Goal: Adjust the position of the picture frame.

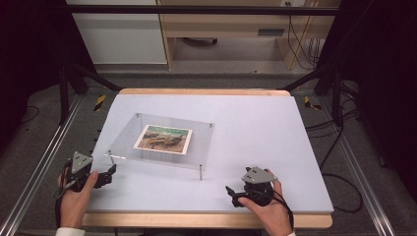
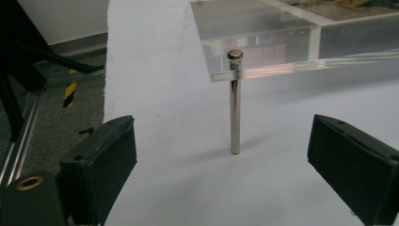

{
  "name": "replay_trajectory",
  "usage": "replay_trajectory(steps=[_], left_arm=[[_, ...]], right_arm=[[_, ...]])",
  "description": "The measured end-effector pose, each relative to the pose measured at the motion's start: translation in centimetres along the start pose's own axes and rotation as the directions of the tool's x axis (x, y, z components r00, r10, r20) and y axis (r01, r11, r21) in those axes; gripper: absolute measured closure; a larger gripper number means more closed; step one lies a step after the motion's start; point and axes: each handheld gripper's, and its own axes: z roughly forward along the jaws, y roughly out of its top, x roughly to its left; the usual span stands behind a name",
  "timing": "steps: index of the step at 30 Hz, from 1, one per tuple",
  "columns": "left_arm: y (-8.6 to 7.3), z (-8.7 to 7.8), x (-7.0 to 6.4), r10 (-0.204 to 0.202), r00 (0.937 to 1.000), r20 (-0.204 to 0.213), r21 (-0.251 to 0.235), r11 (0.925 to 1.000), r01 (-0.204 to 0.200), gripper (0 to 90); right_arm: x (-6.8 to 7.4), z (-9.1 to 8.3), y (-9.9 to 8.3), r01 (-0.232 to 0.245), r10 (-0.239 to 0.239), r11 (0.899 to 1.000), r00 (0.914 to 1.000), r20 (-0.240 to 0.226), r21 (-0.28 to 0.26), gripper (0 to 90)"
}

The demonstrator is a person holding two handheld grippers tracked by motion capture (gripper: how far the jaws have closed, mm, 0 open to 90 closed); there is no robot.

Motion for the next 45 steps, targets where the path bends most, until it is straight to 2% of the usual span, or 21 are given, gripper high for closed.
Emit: replay_trajectory(steps=[2,4,6,7,10,12,13,14,17,18,21,25,26,30,32,33,35,39,42,45], left_arm=[[0.0,0.0,0.0,0.003,1.0,0.003,0.005,1.0,-0.003,5.7],[0.0,0.0,-0.1,0.026,0.9997,-0.002,0.0,0.9997,-0.026,5.6],[0.1,0.0,-0.2,0.025,0.9997,-0.001,-0.007,0.9997,-0.025,4.4],[0.1,-0.1,-0.3,0.026,0.9997,0.001,-0.019,0.9995,-0.026,3.5],[0.2,-0.1,-0.3,0.02,0.9998,0.006,-0.029,0.9994,-0.019,3.1],[0.2,0.0,-0.2,0.014,0.9999,-0.003,-0.02,0.9997,-0.014,3.1],[0.1,0.1,-0.3,0.012,0.9996,-0.028,-0.007,0.9999,-0.012,3.4],[0.1,0.1,-0.3,0.012,0.9996,-0.028,-0.007,0.9999,-0.012,3.5],[0.4,-0.3,-0.2,0.002,0.9992,-0.039,-0.049,0.9988,-0.004,4.0],[0.4,-0.3,-0.2,0.002,0.9992,-0.039,-0.049,0.9988,-0.004,4.1],[0.1,-0.4,-0.2,-0.028,0.9989,-0.038,-0.016,0.9995,0.028,5.5],[0.1,-0.5,0.2,-0.059,0.9979,-0.028,-0.024,0.998,0.058,7.2],[0.1,-0.5,0.3,-0.071,0.9972,-0.024,-0.02,0.9973,0.07,7.3],[0.1,-0.4,0.4,-0.079,0.9967,-0.018,-0.018,0.9967,0.079,7.9],[0.2,-0.4,0.4,-0.081,0.9967,-0.012,-0.022,0.9965,0.081,8.0],[0.2,-0.4,0.4,-0.083,0.9965,-0.007,-0.025,0.9962,0.083,8.0],[0.2,-0.3,0.3,-0.079,0.9969,0.004,-0.023,0.9966,0.079,8.4],[0.3,-0.2,0.0,-0.069,0.9976,0.006,-0.018,0.9974,0.07,11.8],[0.4,-0.1,-0.1,-0.065,0.9979,0.005,-0.009,0.9979,0.065,11.8],[0.3,0.0,-0.1,-0.063,0.998,0.006,0.004,0.998,0.063,14.1]], right_arm=[[0.1,0.1,0.1,-0.006,0.006,1.0,0.9999,-0.011,0.003,9.8],[0.7,0.7,0.2,-0.018,0.018,0.999,0.9998,-0.008,0.038,16.5],[1.2,1.0,0.2,-0.012,0.012,0.999,0.9999,-0.003,0.051,19.6],[1.8,1.1,0.2,-0.001,0.001,0.999,1.0,0.008,0.047,21.2],[2.2,1.2,0.2,-0.004,0.003,0.999,0.9999,0.014,0.035,21.3],[2.6,1.5,0.2,-0.005,0.005,1.0,0.9998,0.018,0.022,22.0],[3.1,1.7,0.4,-0.026,0.026,1.0,0.9997,0.001,0.013,23.5],[3.1,1.7,0.4,-0.026,0.026,1.0,0.9997,0.001,0.013,23.5],[3.8,2.0,0.7,-0.055,0.054,0.998,0.9981,-0.03,-0.027,27.7],[3.8,2.0,0.7,-0.055,0.054,0.998,0.9981,-0.03,-0.027,27.7],[4.3,2.7,1.0,-0.06,0.058,0.997,0.9977,-0.034,-0.051,34.2],[5.1,3.6,1.6,-0.052,0.05,0.997,0.9975,-0.05,-0.056,34.2],[5.3,4.0,1.9,-0.048,0.044,0.997,0.9964,-0.072,-0.052,33.5],[5.0,4.6,2.5,-0.037,0.033,0.998,0.9955,-0.089,-0.043,38.3],[4.8,5.4,2.9,-0.044,0.04,0.999,0.9937,-0.105,-0.03,47.3],[4.8,5.4,2.9,-0.044,0.04,0.999,0.9937,-0.105,-0.03,47.3],[4.7,5.9,3.1,-0.046,0.043,0.999,0.993,-0.11,-0.023,53.7],[4.5,6.9,3.8,-0.043,0.041,0.999,0.9912,-0.126,-0.018,65.4],[4.5,7.4,3.9,-0.042,0.039,0.999,0.9904,-0.133,-0.019,69.5],[4.5,8.1,4.0,-0.059,0.056,0.998,0.9868,-0.152,-0.012,77.3]])
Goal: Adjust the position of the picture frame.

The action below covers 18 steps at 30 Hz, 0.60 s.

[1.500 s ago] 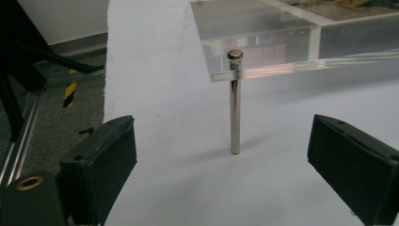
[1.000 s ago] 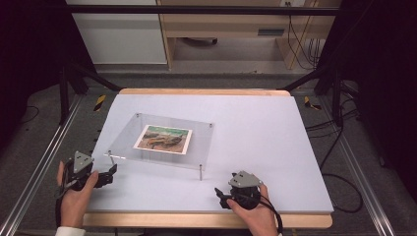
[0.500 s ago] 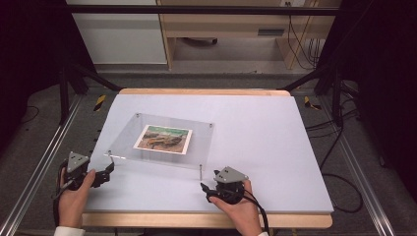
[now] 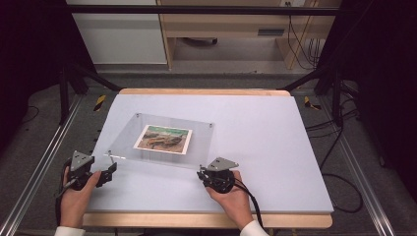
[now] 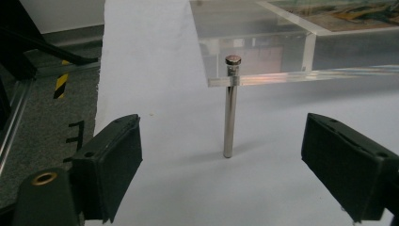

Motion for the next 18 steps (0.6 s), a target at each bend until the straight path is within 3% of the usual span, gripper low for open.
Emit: replay_trajectory(steps=[8,13,18], left_arm=[[0.07,0.14,-0.26,-0.005,0.9998,0.021,-0.007,1.0,0.005,21.6],[0.05,0.37,-0.4,0.015,0.9991,0.039,0.0,0.9999,-0.015,28.6],[0.02,0.6,-0.14,-0.009,0.9983,0.058,-0.021,0.9997,0.01,38.5]], right_arm=[[-0.16,0.45,0.26,-0.035,0.034,0.999,0.9992,-0.02,-0.02,83.9],[-0.64,0.36,0.33,-0.09,0.087,0.995,0.9947,-0.053,-0.046,85.2],[-0.82,0.2,0.52,-0.123,0.119,0.991,0.9906,-0.067,-0.045,85.3]])
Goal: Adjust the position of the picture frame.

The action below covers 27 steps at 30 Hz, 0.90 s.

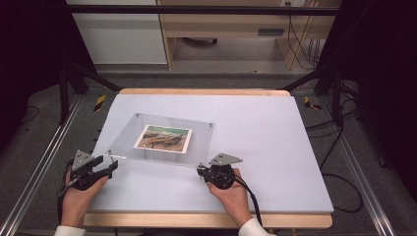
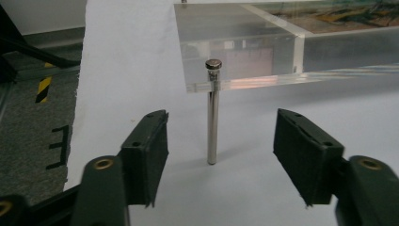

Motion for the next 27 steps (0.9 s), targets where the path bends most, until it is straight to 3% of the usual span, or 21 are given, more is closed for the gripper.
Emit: replay_trajectory(steps=[8,12,15,18,22,27], left_arm=[[0.1,1.0,0.5,-0.012,0.9999,0.012,-0.036,0.9993,0.013,58.1],[0.3,1.8,0.9,-0.007,0.9999,0.013,-0.078,0.9969,0.008,67.9],[0.5,1.8,1.0,-0.018,0.9991,0.038,-0.135,0.9906,0.023,74.4],[0.9,1.5,0.8,-0.052,0.9968,0.061,-0.157,0.9857,0.061,83.4],[1.1,1.4,0.9,-0.088,0.9935,0.072,-0.159,0.9824,0.099,83.9],[1.5,1.1,0.7,-0.098,0.9927,0.071,-0.156,0.9819,0.108,84.1]], right_arm=[[-0.2,-0.3,0.6,-0.029,0.028,0.999,0.9993,-0.025,-0.015,85.3],[-0.3,-0.4,0.6,-0.033,0.032,0.999,0.9991,-0.026,-0.017,85.3],[-0.5,-0.4,0.6,-0.042,0.042,0.999,0.9986,-0.032,-0.022,85.3],[-0.6,-0.5,0.7,-0.054,0.053,0.998,0.998,-0.035,-0.029,85.3],[-0.5,-0.5,0.8,-0.047,0.047,0.998,0.9986,-0.023,-0.039,85.0],[-0.1,-0.4,0.7,-0.013,0.015,0.998,0.9997,0.02,-0.068,81.8]])
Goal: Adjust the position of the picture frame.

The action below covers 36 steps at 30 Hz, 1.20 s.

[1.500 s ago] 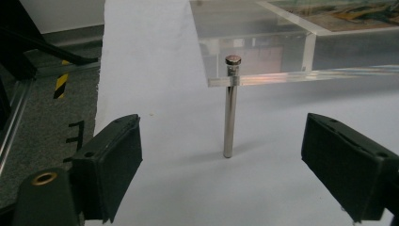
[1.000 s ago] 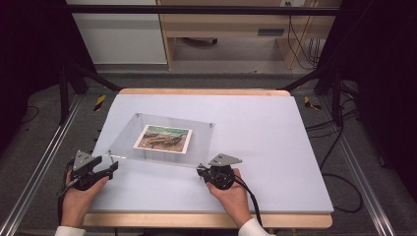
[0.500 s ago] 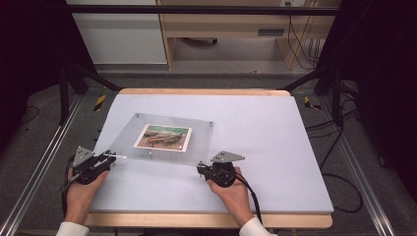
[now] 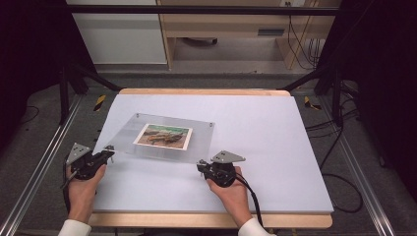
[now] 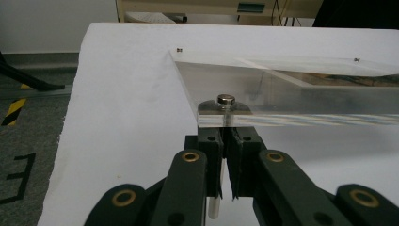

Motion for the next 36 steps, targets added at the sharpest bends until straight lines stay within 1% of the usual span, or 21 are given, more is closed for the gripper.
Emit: replay_trajectory(steps=[1,2,4,7,10,12,14,16,17,19,20,21,23,26,27,29,30,33,34,36], left_arm=[[0.1,0.0,-0.1,-0.005,1.0,-0.004,0.0,1.0,0.005,84.1],[0.2,0.0,-0.1,-0.011,0.9999,-0.004,-0.002,0.9999,0.011,84.1],[0.3,-0.1,-0.1,-0.015,0.9999,-0.001,0.0,0.9999,0.015,84.1],[0.3,-0.1,-0.1,-0.023,0.9997,0.0,0.002,0.9997,0.023,84.0],[0.4,-0.2,-0.1,-0.033,0.9994,0.009,-0.005,0.9994,0.034,83.8],[0.3,-0.2,0.0,-0.035,0.9993,0.016,-0.004,0.9994,0.035,83.8],[0.3,-0.2,0.0,-0.036,0.9992,0.018,-0.003,0.9993,0.036,83.8],[0.2,-0.2,0.0,-0.035,0.9992,0.021,0.002,0.9994,0.035,83.9],[0.2,-0.2,0.0,-0.027,0.9994,0.022,0.005,0.9996,0.027,83.9],[0.2,-0.1,0.0,-0.018,0.9995,0.026,0.009,0.9998,0.018,84.0],[0.2,-0.1,-0.1,-0.012,0.9996,0.024,0.01,0.9999,0.012,84.1],[0.3,-0.1,-0.2,0.003,0.9998,0.019,0.014,0.9999,-0.003,84.2],[0.2,-0.1,-0.2,-0.001,0.9997,0.026,0.014,0.9999,0.001,84.2],[0.2,0.0,0.0,0.01,0.9994,0.032,0.015,0.9998,-0.01,83.7],[0.2,0.1,0.0,0.006,0.9994,0.034,0.016,0.9998,-0.006,83.1],[0.1,0.3,0.1,0.009,0.9994,0.033,0.02,0.9998,-0.009,80.2],[0.0,0.4,0.0,0.02,0.9993,0.03,0.025,0.9995,-0.021,79.4],[0.0,0.8,0.0,0.032,0.9992,0.025,0.018,0.9993,-0.032,75.7],[0.0,0.9,0.1,0.031,0.9992,0.024,0.016,0.9994,-0.031,74.4],[0.0,1.2,0.3,0.017,0.9993,0.034,0.008,0.9998,-0.017,76.4]], right_arm=[[0.2,0.2,-0.1,0.006,-0.006,1.0,0.9999,0.013,-0.013,81.7],[0.2,0.2,-0.1,0.006,-0.006,1.0,0.9999,0.013,-0.013,81.7],[0.5,0.3,-0.2,0.02,-0.02,1.0,0.9993,0.031,-0.023,78.6],[0.3,0.3,-0.1,0.011,-0.008,0.998,0.9986,0.053,-0.056,77.3],[0.1,0.2,0.1,-0.002,0.005,0.997,0.9989,0.046,-0.08,77.3],[0.1,0.2,0.1,0.004,0.0,0.996,0.999,0.045,-0.094,77.7],[0.0,0.2,0.2,-0.015,0.019,0.994,0.9992,0.036,-0.109,76.6],[-0.1,0.2,0.2,-0.022,0.027,0.993,0.9989,0.04,-0.113,76.8],[-0.1,0.2,0.2,-0.021,0.025,0.994,0.9989,0.039,-0.111,77.3],[0.0,0.2,0.2,-0.023,0.027,0.994,0.9989,0.038,-0.109,82.6],[-0.1,0.2,0.2,-0.012,0.017,0.994,0.9989,0.043,-0.112,84.1],[-0.1,0.2,0.2,-0.014,0.019,0.994,0.9988,0.045,-0.112,84.5],[-0.1,0.2,0.2,-0.025,0.03,0.994,0.9988,0.039,-0.108,84.7],[-0.1,0.2,0.2,-0.027,0.031,0.995,0.9987,0.04,-0.098,84.9],[-0.1,0.2,0.2,-0.028,0.032,0.995,0.9987,0.04,-0.096,84.9],[-0.1,0.2,0.2,-0.027,0.031,0.996,0.9987,0.04,-0.09,85.0],[-0.1,0.2,0.1,-0.026,0.03,0.996,0.9988,0.039,-0.089,85.0],[-0.1,0.2,0.1,-0.028,0.031,0.996,0.9988,0.038,-0.08,85.0],[-0.1,0.2,0.1,-0.028,0.031,0.996,0.9988,0.037,-0.08,85.0],[-0.1,0.2,0.1,-0.027,0.03,0.997,0.9989,0.037,-0.079,85.0]])
